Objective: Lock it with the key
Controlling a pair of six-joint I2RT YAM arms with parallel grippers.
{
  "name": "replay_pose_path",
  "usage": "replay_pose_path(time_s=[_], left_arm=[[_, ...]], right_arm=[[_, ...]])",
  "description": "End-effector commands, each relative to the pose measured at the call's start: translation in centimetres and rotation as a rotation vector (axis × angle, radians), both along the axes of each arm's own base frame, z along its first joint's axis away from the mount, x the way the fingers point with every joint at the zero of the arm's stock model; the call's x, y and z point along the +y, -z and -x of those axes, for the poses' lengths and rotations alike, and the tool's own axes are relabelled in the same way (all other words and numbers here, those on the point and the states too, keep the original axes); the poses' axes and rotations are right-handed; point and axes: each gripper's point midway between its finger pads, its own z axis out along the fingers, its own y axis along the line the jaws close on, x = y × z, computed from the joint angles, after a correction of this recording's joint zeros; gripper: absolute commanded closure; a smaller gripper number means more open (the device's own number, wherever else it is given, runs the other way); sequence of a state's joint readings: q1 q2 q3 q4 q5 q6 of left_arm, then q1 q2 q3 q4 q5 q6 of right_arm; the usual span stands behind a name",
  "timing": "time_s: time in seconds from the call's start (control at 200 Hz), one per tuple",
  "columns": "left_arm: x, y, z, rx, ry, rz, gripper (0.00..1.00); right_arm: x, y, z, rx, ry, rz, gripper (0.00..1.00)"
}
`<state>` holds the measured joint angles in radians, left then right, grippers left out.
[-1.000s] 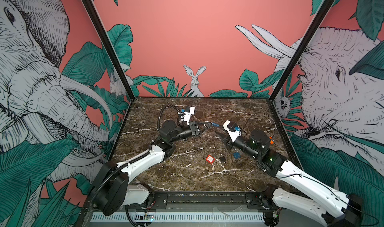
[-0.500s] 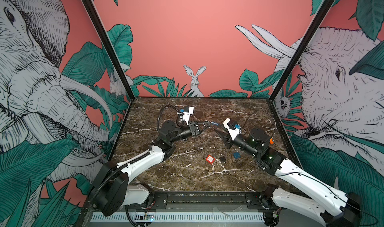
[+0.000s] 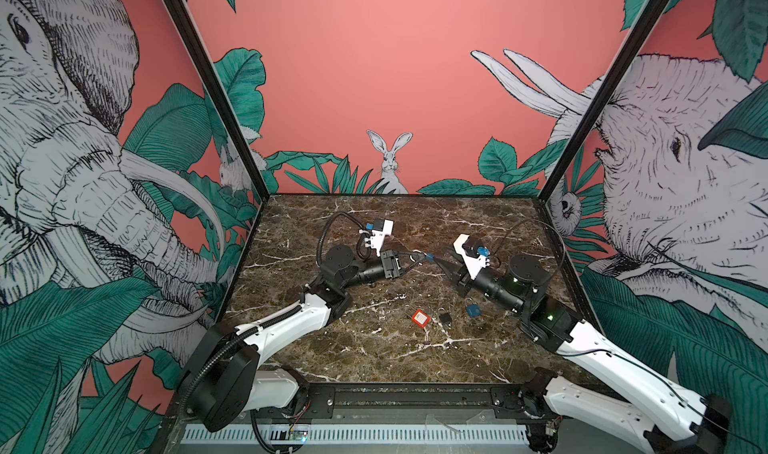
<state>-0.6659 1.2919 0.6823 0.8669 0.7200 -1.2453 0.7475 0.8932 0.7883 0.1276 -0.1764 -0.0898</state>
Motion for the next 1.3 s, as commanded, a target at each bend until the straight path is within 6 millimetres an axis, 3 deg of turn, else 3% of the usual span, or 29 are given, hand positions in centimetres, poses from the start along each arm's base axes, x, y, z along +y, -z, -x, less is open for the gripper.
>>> replay_pose_path(time_s=[0.0,0.6,1.03,1.29], left_arm=[[0.3,-1.5,0.8,-0.060,0.013,0.038,1.00],[0.4,-2.2,0.9,-0.072,0.020,0.048,1.00],[0.4,-2.6,1.1,-0.078,0.027,0.059,1.00],[0.4,-2.3,1.1,-0.075,0.026,0.053,1.00]], right_arm=[[0.1,-1.1,0.1,-0.017,-0.009,-0.026,0.64],[1.6,2.6,0.1,0.088,-0.073,-0.005,0.71],[2.1,3.1,-0.4,0.094,-0.070,-0.001,0.74],[1.8,2.6,-0.3,0.088,-0.066,-0.023,0.98]])
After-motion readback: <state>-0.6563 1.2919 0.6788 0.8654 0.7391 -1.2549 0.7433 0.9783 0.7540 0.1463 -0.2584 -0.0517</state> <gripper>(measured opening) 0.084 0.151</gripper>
